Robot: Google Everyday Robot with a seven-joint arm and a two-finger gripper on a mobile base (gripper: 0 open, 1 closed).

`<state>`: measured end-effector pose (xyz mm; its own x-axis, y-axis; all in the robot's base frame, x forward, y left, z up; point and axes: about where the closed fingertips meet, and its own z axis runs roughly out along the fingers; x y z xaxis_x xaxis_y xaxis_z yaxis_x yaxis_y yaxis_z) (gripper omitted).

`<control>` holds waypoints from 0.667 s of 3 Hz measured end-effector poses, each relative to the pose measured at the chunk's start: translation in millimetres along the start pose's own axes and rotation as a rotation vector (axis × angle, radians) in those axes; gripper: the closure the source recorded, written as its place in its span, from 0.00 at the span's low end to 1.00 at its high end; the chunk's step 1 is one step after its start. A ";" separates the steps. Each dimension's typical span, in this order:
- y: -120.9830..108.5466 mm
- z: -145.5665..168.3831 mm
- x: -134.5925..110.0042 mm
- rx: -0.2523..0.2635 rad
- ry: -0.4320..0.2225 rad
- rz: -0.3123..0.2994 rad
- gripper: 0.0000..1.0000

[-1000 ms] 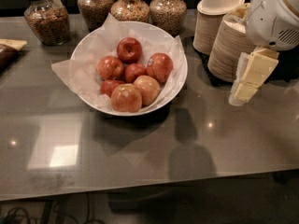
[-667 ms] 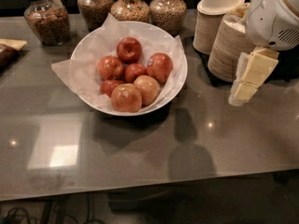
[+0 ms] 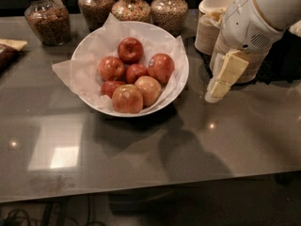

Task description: Pick apple from white bowl

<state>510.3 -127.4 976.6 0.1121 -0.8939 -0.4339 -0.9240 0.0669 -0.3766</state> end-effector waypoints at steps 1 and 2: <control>-4.1 15.9 -15.9 -0.033 -0.079 -0.030 0.00; -5.2 29.6 -31.1 -0.080 -0.184 -0.061 0.04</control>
Offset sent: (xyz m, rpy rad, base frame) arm 0.0176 0.0598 -0.0135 0.2444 0.0620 0.2548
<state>522.5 -86.8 967.8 0.2273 -0.7989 -0.5569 -0.9386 -0.0273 -0.3439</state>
